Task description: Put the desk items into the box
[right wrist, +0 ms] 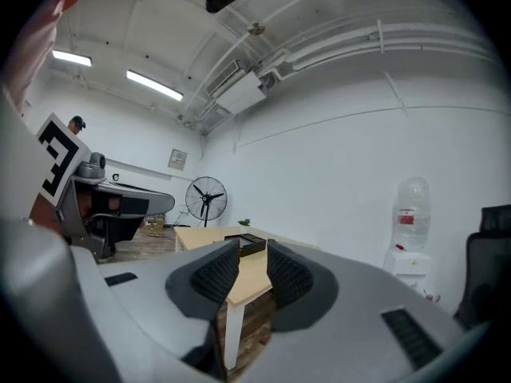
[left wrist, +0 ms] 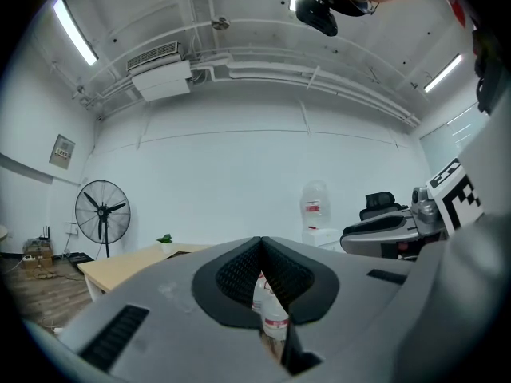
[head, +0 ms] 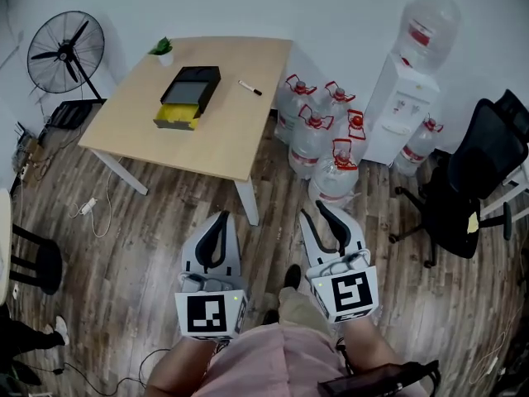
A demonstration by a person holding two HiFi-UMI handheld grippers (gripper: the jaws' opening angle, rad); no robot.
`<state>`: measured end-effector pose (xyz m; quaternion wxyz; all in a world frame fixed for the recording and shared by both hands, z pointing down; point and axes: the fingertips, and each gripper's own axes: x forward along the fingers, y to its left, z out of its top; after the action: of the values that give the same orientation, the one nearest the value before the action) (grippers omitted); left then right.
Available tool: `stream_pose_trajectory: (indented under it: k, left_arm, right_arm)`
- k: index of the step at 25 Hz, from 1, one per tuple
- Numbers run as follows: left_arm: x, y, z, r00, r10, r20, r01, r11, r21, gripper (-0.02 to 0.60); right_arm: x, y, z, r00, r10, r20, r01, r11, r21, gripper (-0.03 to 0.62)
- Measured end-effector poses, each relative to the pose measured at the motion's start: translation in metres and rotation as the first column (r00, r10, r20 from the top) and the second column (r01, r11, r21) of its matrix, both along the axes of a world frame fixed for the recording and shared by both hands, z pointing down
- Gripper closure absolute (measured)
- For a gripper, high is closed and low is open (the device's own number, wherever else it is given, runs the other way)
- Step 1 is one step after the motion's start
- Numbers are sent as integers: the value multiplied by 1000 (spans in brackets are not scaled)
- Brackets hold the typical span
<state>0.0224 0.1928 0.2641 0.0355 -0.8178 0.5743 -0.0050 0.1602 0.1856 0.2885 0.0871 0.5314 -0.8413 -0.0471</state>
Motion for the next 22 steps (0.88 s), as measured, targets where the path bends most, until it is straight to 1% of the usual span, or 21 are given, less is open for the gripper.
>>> stream_pose_trajectory:
  k: [7,11,15,22]
  left_arm:
    - [12,-63,12,1000,1,18,0,1000,-28,571]
    - [16,-109,18,999,-16,31,17,999,-49,571]
    - [20,-156,19,999,-32,39,35,997,-71,572]
    - [26,-225,20,996,-69,61,74,993,-90,572]
  right_arm:
    - [10,-66,10,1000,4,8,-4,1000,-13,487]
    - [10,-116,11,1000,-24,16,24,1000,10,488]
    - [14,-169,13,999,-38,21,38,999,-15,488]
    - [18,-246,14,996,-77,39,78,997,-25,488]
